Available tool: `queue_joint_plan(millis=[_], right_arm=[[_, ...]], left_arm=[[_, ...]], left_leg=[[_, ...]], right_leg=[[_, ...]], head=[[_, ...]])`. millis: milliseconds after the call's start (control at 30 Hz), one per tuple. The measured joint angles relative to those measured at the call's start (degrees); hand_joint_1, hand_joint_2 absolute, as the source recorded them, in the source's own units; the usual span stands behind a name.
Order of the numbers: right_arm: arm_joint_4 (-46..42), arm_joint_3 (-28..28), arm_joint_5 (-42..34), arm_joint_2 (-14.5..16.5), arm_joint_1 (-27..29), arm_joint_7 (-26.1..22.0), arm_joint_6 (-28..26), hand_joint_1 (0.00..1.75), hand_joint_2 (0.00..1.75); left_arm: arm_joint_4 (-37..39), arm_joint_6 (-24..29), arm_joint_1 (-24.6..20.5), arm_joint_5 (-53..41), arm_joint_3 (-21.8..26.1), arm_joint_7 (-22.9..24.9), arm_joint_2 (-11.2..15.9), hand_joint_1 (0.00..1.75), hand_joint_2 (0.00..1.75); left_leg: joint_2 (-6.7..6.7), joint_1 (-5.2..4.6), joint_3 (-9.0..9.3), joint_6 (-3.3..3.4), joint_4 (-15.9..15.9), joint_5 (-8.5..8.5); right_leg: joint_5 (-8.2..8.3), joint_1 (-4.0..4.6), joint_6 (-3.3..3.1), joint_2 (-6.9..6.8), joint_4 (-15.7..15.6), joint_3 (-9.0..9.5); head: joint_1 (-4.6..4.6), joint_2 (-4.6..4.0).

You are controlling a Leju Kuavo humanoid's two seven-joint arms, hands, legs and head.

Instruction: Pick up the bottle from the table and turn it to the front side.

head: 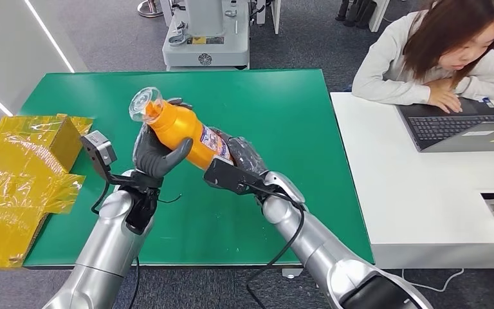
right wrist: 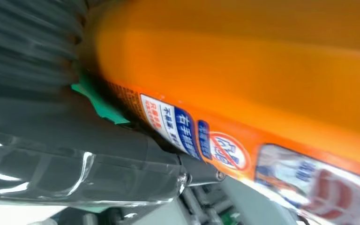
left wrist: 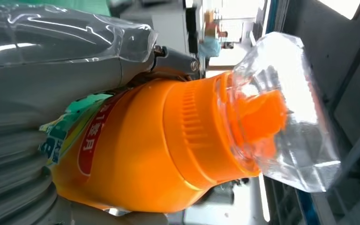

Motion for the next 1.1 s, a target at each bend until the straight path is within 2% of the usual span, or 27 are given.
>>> queue_joint_plan(millis=[100,200,300,467,567,667,733,767,867,1000,1100], right_arm=[[-0.1,-0.1,-0.1,-0.2,0.4,-0.2,-0.2,0.00,1.75],[-1.0,-0.5,-0.5,-1.2,1.4,-0.5,-0.2,0.00,1.75],[-1.9,-1.0,-1.0,-2.5,2.5,-0.9,-0.2,0.00,1.75],[-3.6,-2.0,-2.4,-4.3,4.4,-1.6,-0.9,0.00,1.75],[-4.6,-2.4,-3.0,-5.1,5.2,-1.8,-1.2,0.00,1.75],[-5.2,-2.6,-3.3,-5.5,5.7,-2.0,-1.8,0.00,1.75],[-5.5,-2.7,-3.5,-5.7,5.9,-2.2,-2.3,0.00,1.75],[-5.7,-2.7,-3.6,-5.7,6.0,-2.2,-2.5,0.00,1.75],[-6.3,-2.9,-3.7,-5.9,6.4,-2.2,-3.0,0.00,1.75],[-8.5,-3.6,-4.1,-6.6,8.3,-2.2,-3.9,0.00,1.75],[-10.7,-4.7,-4.0,-7.6,10.5,-2.3,-4.1,0.00,1.75]], left_arm=[[0.2,10.6,-0.6,-11.6,-1.1,-1.7,0.7,1.75,1.75],[0.3,21.6,-2.3,-24.8,-1.1,-2.0,2.9,1.75,1.75],[1.1,26.1,-4.4,-33.0,0.2,-2.6,5.6,1.75,1.75],[5.5,33.1,-9.2,-41.5,2.6,-4.5,10.2,1.75,1.75],[8.4,41.5,-11.6,-50.6,3.1,-2.1,13.5,1.75,1.75],[10.1,51.3,-12.8,-70.9,2.7,3.7,17.2,1.75,1.75],[10.4,53.3,-12.9,-84.1,2.3,7.8,19.7,1.75,1.75],[10.5,53.6,-12.8,-87.8,2.2,9.0,20.7,1.75,1.75],[11.1,53.7,-12.6,-93.1,1.1,13.3,23.1,1.75,1.75],[15.0,53.6,-12.5,-98.1,-7.3,23.7,28.1,1.75,1.75],[20.1,53.8,-11.3,-98.4,-13.5,25.4,31.2,1.75,1.75]], left_leg=[[0.05,0.00,0.00,0.00,0.0,0.00],[0.13,0.01,0.00,-0.01,0.0,0.00],[0.11,0.02,0.00,-0.03,0.0,0.04],[0.18,0.03,0.00,-0.04,0.0,0.06],[0.21,0.03,0.00,-0.04,0.0,0.06],[0.26,0.03,0.00,-0.05,0.0,0.06],[0.27,0.03,0.00,-0.05,0.0,0.06],[0.26,0.03,-0.01,-0.05,0.0,0.06],[0.26,0.03,-0.02,-0.05,0.0,0.06],[0.28,0.02,-0.01,-0.05,0.0,0.06],[0.35,0.02,-0.03,-0.06,-0.1,0.05]], right_leg=[[0.00,0.00,0.00,0.04,0.0,-0.02],[0.02,0.00,-0.01,0.12,0.0,-0.05],[0.03,0.01,-0.02,0.11,0.0,-0.05],[0.05,0.02,-0.04,0.18,0.0,-0.07],[0.05,0.03,-0.05,0.22,0.0,-0.10],[0.05,0.03,-0.06,0.28,0.1,-0.12],[0.05,0.03,-0.06,0.28,0.1,-0.13],[0.05,0.03,-0.06,0.28,0.1,-0.14],[0.05,0.02,-0.06,0.28,0.1,-0.15],[0.04,0.02,-0.06,0.28,0.1,-0.15],[0.04,0.02,-0.07,0.36,0.1,-0.19]], head=[[0.01,0.00],[-0.01,0.00],[0.00,0.00],[-0.01,0.00],[0.00,0.00],[-0.01,0.00],[-0.01,0.00],[-0.01,0.00],[0.01,0.00],[0.00,0.00],[0.01,0.00]])
